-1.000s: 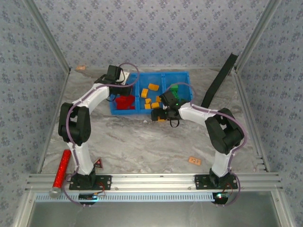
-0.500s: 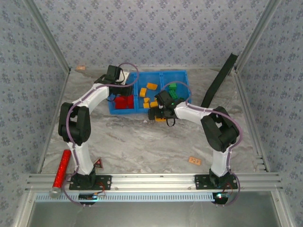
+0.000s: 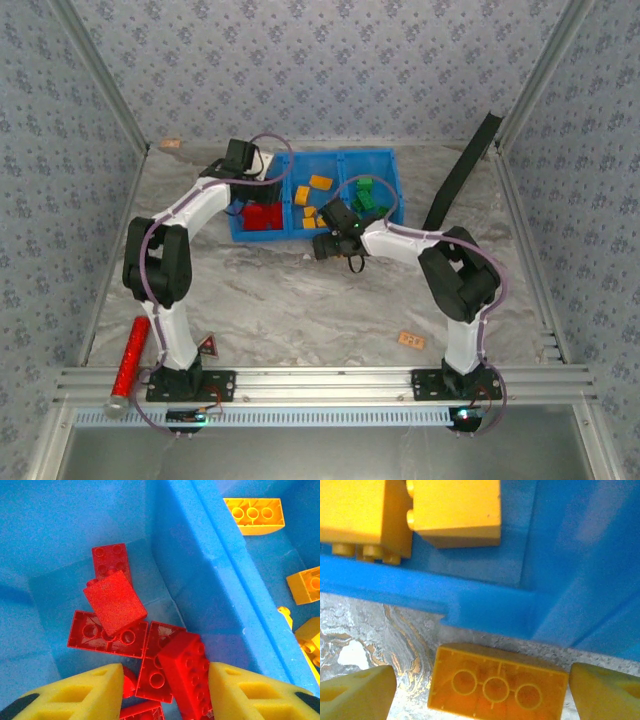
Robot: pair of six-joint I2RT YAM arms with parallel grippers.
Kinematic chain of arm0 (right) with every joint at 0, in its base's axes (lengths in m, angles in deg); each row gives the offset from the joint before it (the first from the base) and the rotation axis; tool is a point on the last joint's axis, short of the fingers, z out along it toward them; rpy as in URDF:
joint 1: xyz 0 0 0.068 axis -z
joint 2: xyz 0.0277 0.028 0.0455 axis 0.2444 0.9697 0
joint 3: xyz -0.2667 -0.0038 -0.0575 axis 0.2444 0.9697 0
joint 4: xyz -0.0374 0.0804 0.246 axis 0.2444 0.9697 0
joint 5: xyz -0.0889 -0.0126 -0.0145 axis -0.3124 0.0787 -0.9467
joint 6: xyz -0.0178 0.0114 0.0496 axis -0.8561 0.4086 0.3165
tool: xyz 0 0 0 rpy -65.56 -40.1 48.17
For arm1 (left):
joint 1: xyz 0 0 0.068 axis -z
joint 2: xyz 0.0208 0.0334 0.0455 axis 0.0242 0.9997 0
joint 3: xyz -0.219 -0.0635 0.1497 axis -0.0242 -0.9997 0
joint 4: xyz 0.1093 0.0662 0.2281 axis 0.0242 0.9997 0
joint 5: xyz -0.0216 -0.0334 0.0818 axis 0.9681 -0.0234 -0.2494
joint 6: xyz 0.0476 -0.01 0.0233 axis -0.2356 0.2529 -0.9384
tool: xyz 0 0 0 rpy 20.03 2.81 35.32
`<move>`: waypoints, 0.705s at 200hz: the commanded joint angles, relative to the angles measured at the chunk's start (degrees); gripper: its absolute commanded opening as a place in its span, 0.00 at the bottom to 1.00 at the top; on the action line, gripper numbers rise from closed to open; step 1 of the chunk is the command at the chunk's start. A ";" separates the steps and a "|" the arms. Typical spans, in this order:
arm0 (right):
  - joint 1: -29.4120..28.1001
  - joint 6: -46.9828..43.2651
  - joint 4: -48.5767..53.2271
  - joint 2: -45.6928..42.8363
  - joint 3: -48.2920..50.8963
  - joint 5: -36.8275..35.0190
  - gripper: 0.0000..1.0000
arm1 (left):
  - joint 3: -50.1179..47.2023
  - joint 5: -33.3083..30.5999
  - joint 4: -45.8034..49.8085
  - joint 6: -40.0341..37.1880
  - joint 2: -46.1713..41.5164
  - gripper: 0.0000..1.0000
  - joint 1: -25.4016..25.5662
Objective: Sort the legos into containers by color
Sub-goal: Pick up the lego from the center of the table.
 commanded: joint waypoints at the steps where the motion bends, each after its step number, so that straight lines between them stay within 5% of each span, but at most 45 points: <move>1: -1.98 0.29 2.23 0.92 0.80 -5.84 0.91 | -0.93 1.52 -0.65 0.40 -3.74 0.48 -0.39; 69: -2.89 1.68 2.44 1.31 1.64 -12.56 0.88 | -2.87 1.74 -1.44 0.32 -6.69 0.48 -0.34; 141: -2.80 1.68 0.08 3.57 1.40 -10.24 0.84 | -3.07 2.60 -1.82 0.23 -7.14 0.48 -0.38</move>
